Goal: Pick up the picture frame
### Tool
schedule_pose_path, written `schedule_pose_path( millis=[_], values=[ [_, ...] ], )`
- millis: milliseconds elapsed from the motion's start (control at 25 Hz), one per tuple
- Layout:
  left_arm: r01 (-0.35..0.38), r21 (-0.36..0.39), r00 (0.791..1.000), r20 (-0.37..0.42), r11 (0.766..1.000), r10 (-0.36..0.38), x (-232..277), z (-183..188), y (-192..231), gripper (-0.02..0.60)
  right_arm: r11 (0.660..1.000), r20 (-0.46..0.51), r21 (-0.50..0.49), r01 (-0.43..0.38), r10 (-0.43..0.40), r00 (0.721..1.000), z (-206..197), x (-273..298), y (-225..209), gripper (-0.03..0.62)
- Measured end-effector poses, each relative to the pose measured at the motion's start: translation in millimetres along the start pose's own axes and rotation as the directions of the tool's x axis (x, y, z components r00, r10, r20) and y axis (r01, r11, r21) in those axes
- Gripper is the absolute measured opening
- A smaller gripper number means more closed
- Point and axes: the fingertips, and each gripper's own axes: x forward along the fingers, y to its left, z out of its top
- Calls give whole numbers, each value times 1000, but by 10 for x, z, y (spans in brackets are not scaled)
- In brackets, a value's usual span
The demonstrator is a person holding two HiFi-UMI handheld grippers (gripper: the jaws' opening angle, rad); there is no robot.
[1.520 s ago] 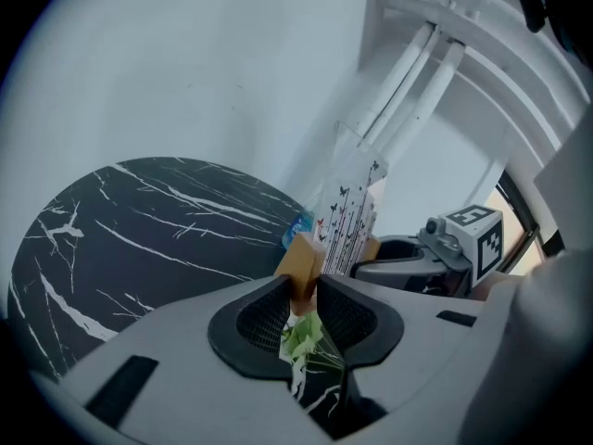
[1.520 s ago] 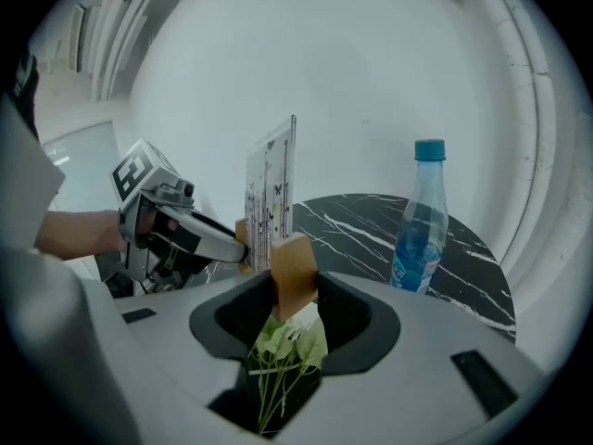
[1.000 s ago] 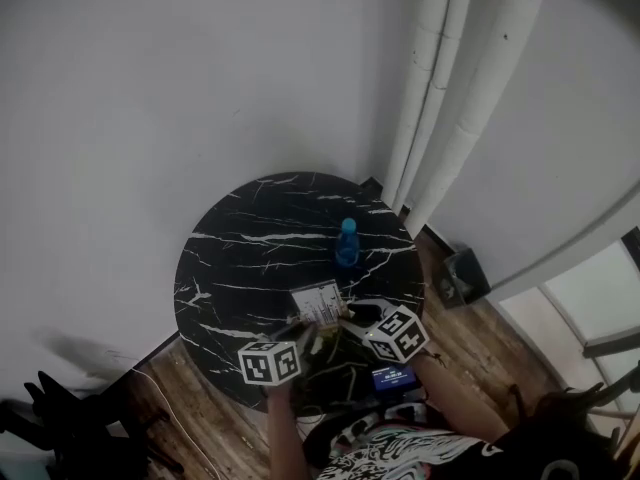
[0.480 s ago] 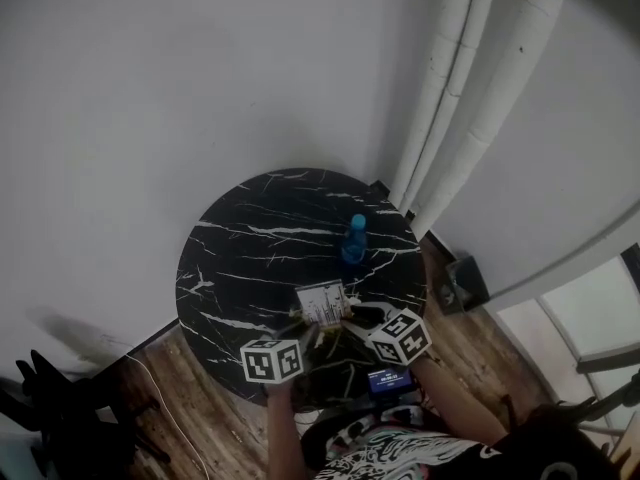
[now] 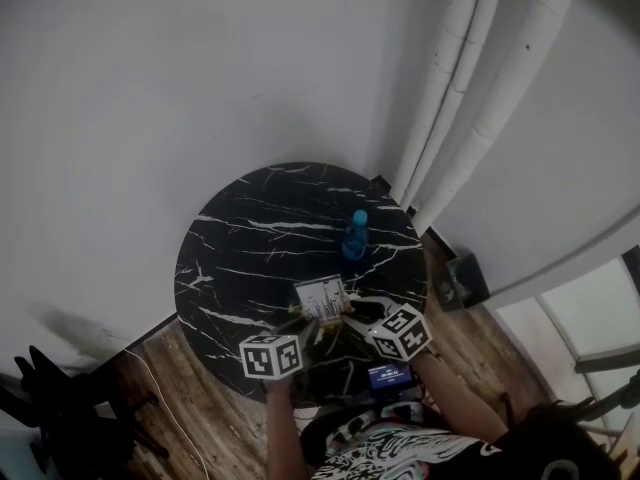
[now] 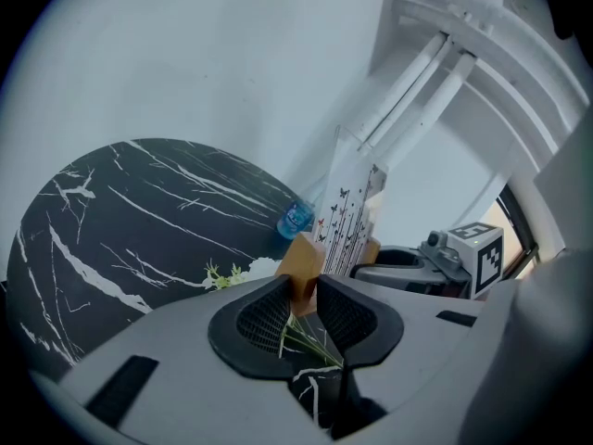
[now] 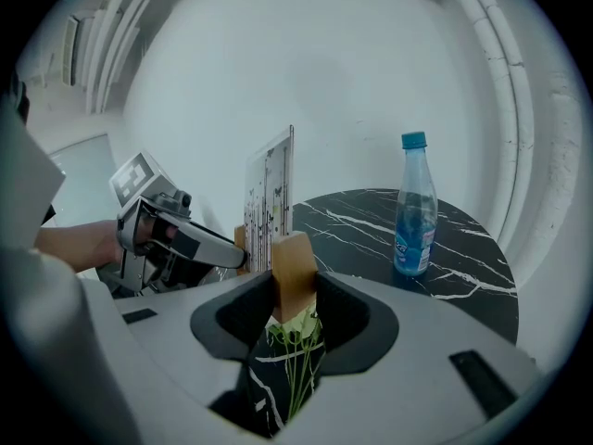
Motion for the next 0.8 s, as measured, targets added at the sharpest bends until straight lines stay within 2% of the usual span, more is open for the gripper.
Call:
schedule_pose_path(
  millis=[280,800],
  values=[
    [-28,45,1000,-4,999,28,17,24,4,96,1000,-4,-17,-2,2,1000,8,12,-19,146],
    [-20,17,1000,-11,1000,20,40,42,68,97,1000,-11,-7,-14,14,1000,19,86,-47,146]
  ],
)
